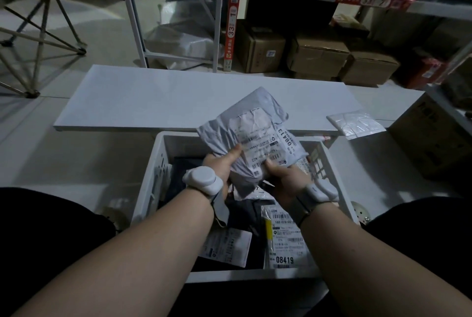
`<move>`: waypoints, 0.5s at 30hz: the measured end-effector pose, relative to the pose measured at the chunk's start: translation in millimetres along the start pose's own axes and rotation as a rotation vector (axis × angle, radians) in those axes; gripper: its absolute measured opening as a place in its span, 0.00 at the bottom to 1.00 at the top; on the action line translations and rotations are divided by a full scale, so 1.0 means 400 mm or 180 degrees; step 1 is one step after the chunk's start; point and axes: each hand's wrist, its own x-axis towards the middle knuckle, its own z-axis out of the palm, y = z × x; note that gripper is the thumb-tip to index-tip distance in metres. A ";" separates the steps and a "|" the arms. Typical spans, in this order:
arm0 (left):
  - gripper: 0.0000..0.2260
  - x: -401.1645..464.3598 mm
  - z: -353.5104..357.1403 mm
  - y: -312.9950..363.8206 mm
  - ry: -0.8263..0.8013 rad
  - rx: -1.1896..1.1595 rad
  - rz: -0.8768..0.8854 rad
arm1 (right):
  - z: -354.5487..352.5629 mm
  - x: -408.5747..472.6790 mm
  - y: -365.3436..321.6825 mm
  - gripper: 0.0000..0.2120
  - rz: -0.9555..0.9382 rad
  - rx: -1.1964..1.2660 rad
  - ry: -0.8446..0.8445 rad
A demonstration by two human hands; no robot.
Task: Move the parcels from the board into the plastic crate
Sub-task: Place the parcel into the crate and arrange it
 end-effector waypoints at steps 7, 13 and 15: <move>0.24 0.018 -0.051 0.076 0.0387 0.1729 0.0790 | -0.018 -0.004 0.021 0.14 0.0878 -0.1069 0.0466; 0.16 0.013 -0.065 0.103 -0.0188 0.2955 0.0816 | -0.060 0.013 -0.024 0.34 -0.0148 -0.2026 0.1126; 0.14 -0.005 -0.056 0.103 -0.0534 0.3375 0.0815 | -0.051 0.008 -0.032 0.41 -0.0600 -0.2827 0.1097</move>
